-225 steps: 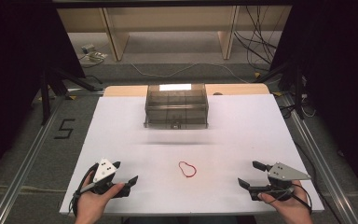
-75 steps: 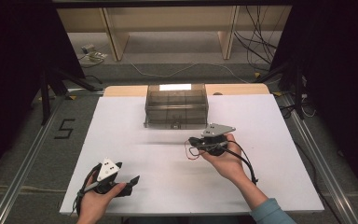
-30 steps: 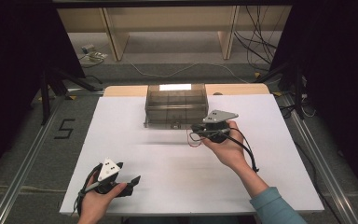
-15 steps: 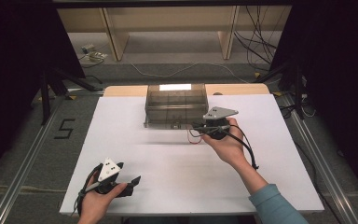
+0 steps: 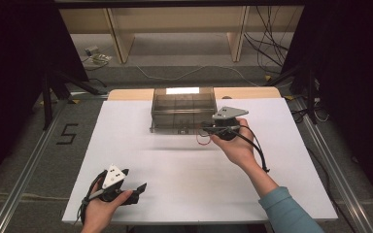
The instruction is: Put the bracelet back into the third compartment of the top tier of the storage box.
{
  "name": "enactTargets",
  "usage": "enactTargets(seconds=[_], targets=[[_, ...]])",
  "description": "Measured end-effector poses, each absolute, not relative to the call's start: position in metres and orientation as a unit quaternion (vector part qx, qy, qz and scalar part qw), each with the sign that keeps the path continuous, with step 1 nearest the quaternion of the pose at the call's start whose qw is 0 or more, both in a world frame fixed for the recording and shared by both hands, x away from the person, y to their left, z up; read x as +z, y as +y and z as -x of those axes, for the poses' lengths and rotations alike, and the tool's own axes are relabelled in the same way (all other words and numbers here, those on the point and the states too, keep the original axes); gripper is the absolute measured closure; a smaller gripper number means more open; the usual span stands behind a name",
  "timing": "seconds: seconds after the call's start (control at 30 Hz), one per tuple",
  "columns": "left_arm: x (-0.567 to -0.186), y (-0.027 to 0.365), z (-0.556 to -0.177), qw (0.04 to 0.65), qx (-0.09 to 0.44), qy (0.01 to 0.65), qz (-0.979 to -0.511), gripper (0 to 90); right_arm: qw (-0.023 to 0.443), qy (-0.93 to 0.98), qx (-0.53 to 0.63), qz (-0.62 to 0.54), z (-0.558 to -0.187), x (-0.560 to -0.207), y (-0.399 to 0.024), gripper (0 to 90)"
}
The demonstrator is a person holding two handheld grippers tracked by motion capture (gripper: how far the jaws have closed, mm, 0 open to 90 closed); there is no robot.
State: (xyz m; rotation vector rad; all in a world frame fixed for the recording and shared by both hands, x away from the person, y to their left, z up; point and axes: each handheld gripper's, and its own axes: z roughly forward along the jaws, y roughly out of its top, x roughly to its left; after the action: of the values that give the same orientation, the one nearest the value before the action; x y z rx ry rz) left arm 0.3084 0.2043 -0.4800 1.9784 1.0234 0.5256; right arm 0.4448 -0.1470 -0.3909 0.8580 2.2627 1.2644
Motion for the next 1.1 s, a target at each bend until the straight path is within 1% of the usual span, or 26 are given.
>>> enactTargets(seconds=[1.1], targets=[[-0.481, 0.205, -0.309, 0.412, 0.209, 0.408, -0.787, 17.1, 0.215, 0.806, 0.449, -0.321, -0.464, -0.386, -0.145, 87.9]])
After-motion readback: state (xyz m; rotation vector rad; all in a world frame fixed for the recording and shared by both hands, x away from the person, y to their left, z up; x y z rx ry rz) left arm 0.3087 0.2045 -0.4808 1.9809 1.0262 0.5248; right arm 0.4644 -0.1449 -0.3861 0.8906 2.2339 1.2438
